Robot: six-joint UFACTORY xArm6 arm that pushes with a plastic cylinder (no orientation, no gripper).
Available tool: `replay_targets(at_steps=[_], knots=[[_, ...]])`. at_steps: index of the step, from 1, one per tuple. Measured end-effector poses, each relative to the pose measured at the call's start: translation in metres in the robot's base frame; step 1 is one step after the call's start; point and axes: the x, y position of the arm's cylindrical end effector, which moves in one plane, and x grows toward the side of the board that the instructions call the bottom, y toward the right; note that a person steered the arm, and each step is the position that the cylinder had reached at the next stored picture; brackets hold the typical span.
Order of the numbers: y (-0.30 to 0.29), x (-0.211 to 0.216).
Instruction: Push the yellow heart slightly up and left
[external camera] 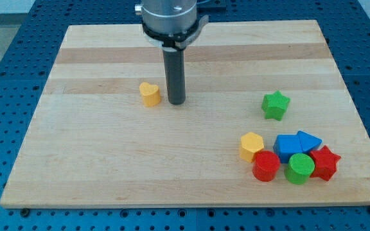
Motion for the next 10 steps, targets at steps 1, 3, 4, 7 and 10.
replay_targets(at_steps=[1, 3, 4, 7, 10], knots=[[-0.038, 0.007], [-0.136, -0.084], [-0.14, -0.078], [-0.055, -0.029], [-0.148, -0.115]])
